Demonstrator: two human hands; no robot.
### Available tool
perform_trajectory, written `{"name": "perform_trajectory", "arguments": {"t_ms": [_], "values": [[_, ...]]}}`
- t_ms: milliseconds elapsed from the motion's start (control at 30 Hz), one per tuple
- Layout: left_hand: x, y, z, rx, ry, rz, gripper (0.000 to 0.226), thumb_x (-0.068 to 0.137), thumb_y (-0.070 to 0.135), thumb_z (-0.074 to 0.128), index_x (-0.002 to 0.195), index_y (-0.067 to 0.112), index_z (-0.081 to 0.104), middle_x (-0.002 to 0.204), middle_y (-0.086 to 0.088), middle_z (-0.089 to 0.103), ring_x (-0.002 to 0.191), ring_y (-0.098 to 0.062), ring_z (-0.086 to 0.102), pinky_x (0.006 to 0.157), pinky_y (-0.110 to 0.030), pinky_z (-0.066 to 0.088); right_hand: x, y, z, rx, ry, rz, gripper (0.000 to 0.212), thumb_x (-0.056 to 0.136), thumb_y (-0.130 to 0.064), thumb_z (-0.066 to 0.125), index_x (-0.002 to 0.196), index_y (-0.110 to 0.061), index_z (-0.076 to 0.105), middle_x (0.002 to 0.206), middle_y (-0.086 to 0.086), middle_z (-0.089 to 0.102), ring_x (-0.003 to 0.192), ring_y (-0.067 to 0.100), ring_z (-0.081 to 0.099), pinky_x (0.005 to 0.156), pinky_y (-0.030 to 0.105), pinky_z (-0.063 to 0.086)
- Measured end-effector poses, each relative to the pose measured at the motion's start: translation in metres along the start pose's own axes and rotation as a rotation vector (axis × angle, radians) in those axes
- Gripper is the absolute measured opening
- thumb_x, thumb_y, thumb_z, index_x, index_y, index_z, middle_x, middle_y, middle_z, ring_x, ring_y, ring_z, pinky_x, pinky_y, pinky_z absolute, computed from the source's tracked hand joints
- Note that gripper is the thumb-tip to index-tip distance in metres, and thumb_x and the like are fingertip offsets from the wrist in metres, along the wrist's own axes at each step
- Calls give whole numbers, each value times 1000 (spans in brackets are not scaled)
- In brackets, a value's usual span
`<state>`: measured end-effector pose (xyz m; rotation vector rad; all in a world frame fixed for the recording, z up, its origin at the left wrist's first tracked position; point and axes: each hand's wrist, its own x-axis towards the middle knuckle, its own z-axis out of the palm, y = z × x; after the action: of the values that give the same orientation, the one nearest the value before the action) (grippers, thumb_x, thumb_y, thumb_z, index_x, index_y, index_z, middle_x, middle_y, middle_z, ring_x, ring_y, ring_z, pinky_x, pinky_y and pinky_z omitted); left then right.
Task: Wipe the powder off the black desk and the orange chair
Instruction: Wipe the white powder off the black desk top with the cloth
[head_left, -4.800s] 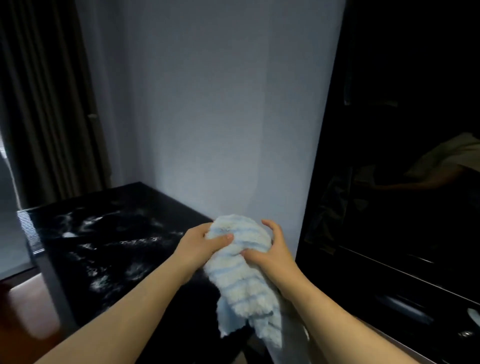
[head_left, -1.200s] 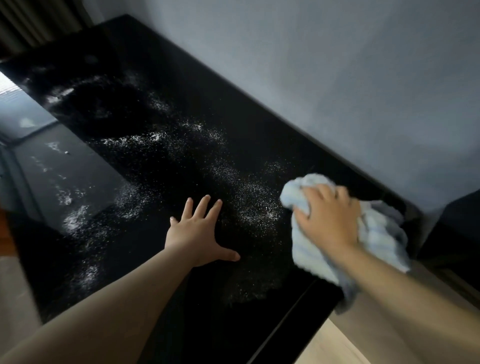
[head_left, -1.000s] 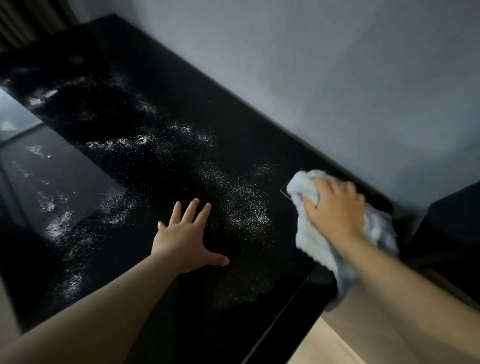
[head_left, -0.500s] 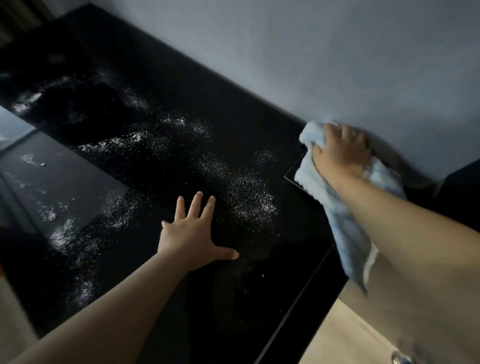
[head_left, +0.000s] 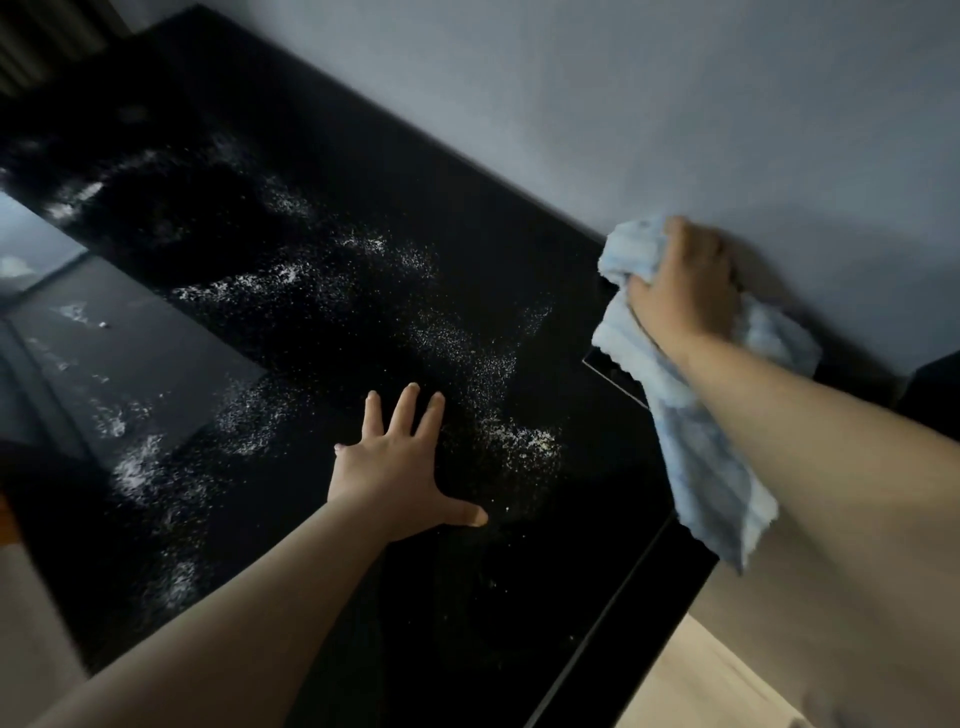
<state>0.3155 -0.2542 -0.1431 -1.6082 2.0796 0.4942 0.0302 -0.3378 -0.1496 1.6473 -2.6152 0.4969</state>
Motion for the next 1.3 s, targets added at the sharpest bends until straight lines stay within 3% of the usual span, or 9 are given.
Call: {"name": "perform_trajectory", "arguments": {"t_ms": [100,300,500,633,733,933,1100,1167,1300], "values": [[1,0,0,8,3,2,133,47,89,53,145,34,-18,155,11,-22,143,-30,-19,100,-56,41,-3,-15,6,-91,-44,-85,46,88,-31,55,129,-13,45,134,17,44,116,40,43,90,48,38],[1,0,-2,-2,-5,4,133,47,89,55,145,34,-18,154,11,-23,143,-30,-20,100,-57,41,-48,3,0,-68,-103,-787,55,71,-29,72,123,-15,61,128,9,59,107,40,55,83,50,46],[1,1,-3,18,-17,5,134,47,90,53,145,33,-19,154,10,-23,143,-32,-19,100,-56,40,4,-13,7,-33,-39,-63,56,86,-35,56,139,-27,38,143,13,32,121,42,36,94,53,37],[2,1,-3,20,-14,5,134,47,89,54,145,33,-18,154,10,-24,143,-32,-19,101,-56,40,-39,-35,15,-166,-162,-341,78,80,-59,52,145,-29,21,154,10,15,129,41,26,99,55,30],[2,0,-4,13,-16,8,134,47,90,53,145,33,-19,155,9,-24,143,-32,-19,101,-56,40,-41,-12,13,-242,-126,-574,75,78,-41,54,145,-27,23,152,9,21,121,40,37,89,52,39],[2,0,-4,35,-11,15,135,46,91,51,145,33,-19,155,9,-23,143,-32,-19,100,-55,41,14,-20,8,-77,-39,-81,53,80,-16,57,130,-11,40,138,17,37,112,43,44,89,47,39],[3,0,-4,20,-11,13,135,47,89,54,146,32,-18,155,9,-22,143,-32,-19,99,-55,41,-48,-35,11,25,-181,-603,53,75,-24,61,127,-20,54,131,7,54,105,36,49,79,40,46],[3,0,-4,20,-13,17,135,47,89,54,146,32,-18,155,8,-22,143,-33,-19,100,-56,41,-58,-15,8,70,-153,-684,54,71,-21,65,125,-20,59,131,6,56,100,37,53,80,41,48],[3,1,-5,28,-13,14,134,48,89,54,146,32,-18,155,8,-22,143,-34,-18,100,-56,41,-13,-12,7,10,-111,-134,55,80,-28,57,134,-29,47,146,2,36,117,39,40,95,50,36]]}}
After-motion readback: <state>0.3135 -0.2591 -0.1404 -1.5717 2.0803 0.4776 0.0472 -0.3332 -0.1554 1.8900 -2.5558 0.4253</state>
